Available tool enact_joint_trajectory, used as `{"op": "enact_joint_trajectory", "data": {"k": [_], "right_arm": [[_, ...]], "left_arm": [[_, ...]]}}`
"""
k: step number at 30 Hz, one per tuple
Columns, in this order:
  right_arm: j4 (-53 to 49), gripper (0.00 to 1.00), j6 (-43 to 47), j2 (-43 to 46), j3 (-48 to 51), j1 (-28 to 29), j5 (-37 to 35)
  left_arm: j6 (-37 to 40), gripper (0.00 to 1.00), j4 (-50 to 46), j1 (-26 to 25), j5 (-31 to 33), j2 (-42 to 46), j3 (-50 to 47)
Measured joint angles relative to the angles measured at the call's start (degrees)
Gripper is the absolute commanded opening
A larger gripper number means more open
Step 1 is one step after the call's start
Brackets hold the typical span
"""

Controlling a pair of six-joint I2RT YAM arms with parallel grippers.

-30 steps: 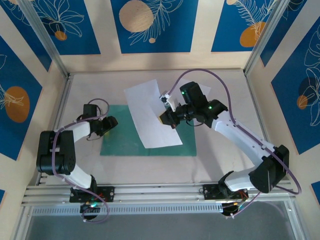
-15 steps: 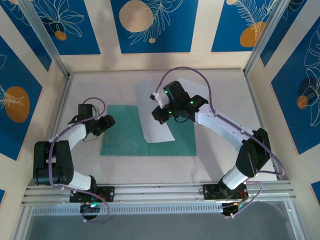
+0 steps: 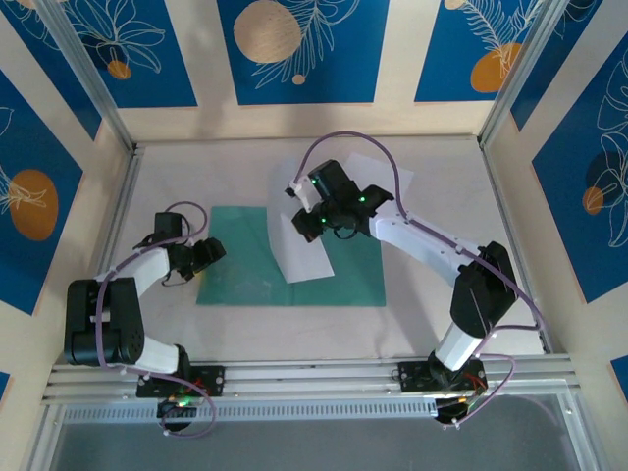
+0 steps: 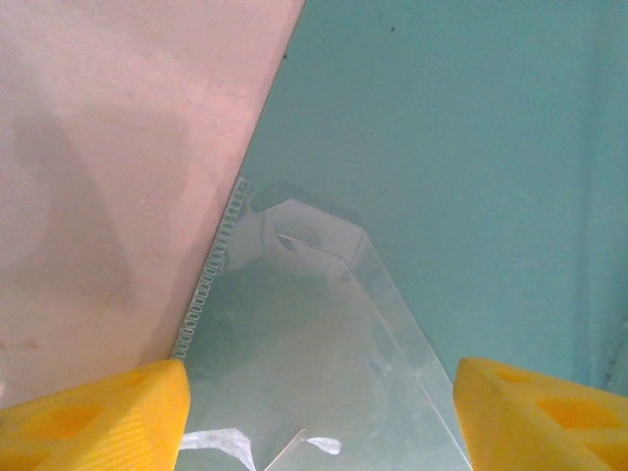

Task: Put the files into the folder

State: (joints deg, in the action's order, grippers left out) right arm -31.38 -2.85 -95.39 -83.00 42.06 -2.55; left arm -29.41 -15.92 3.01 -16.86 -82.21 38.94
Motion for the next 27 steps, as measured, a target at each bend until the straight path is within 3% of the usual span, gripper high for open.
{"op": "enact_joint_trajectory", "data": {"k": [10, 16, 27], "right_arm": [[0.9, 0.00, -0.3, 2.7, -3.2, 2.6, 6.5], [6.1, 0.01, -0.5, 5.1, 0.2, 1.6, 8.6], [6.9, 0.00, -2.3, -7.6, 2.6, -3.7, 4.9]], "left_arm": [[0.0, 0.72, 0.0, 0.0, 0.0, 0.0, -0.3], [0.0, 0.72, 0.2, 0.0, 0.0, 0.0, -0.7], [1.0, 0.72, 0.3, 0.0, 0.0, 0.0, -1.0]]}}
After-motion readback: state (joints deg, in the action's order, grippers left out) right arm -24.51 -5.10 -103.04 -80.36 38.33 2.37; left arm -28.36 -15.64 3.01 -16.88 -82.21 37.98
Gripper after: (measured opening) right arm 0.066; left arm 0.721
